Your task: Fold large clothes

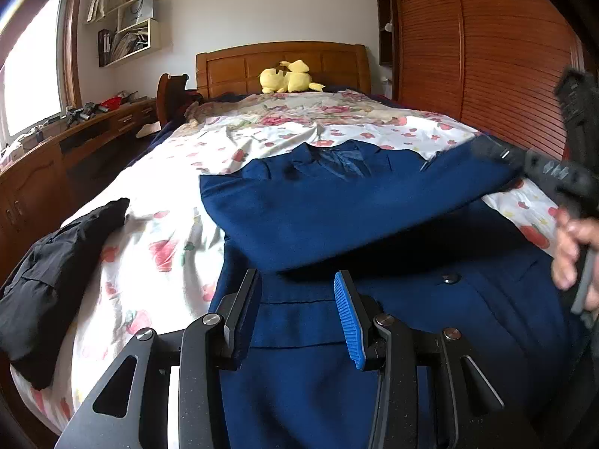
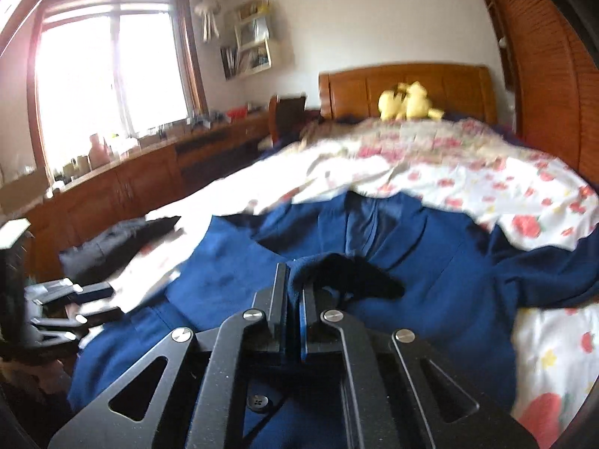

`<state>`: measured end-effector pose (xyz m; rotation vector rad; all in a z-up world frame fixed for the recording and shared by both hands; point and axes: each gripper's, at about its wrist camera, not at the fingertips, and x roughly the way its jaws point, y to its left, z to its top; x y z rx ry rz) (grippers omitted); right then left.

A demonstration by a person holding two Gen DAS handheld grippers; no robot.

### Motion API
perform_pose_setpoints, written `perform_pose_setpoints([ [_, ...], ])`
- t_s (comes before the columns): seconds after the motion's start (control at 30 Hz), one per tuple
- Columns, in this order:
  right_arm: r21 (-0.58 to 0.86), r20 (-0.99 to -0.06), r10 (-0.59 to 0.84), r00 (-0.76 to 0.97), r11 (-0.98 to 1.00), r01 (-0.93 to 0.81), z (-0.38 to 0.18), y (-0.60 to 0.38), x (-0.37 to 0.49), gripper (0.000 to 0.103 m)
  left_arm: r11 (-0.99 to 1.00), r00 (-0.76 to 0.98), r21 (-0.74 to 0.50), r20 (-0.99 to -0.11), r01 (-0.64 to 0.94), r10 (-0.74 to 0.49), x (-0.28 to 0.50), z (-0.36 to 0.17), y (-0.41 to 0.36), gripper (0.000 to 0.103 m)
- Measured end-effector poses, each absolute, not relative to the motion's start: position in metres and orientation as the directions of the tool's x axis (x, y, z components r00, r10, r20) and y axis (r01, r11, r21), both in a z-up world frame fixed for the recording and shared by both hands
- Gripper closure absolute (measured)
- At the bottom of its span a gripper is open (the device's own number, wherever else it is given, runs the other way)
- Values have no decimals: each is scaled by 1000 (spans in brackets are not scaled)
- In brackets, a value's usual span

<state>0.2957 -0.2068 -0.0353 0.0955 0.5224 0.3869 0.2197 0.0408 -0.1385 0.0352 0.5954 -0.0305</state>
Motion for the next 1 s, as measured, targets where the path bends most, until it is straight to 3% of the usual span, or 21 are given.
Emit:
perform_pose_setpoints([
  [0.23, 173, -348, 318, 882, 946, -274, 7, -249, 250, 98, 998, 830, 2, -555, 56, -45, 221, -137, 41, 61],
  [0.53, 131, -526, 248, 814, 969, -211, -33, -257, 223, 98, 997, 838, -6, -542, 71, -63, 224, -136, 32, 61],
  [1.0, 130, -673, 223, 706, 974, -184, -85, -268, 190, 98, 996, 851, 4, -519, 89, -74, 224, -128, 19, 61],
])
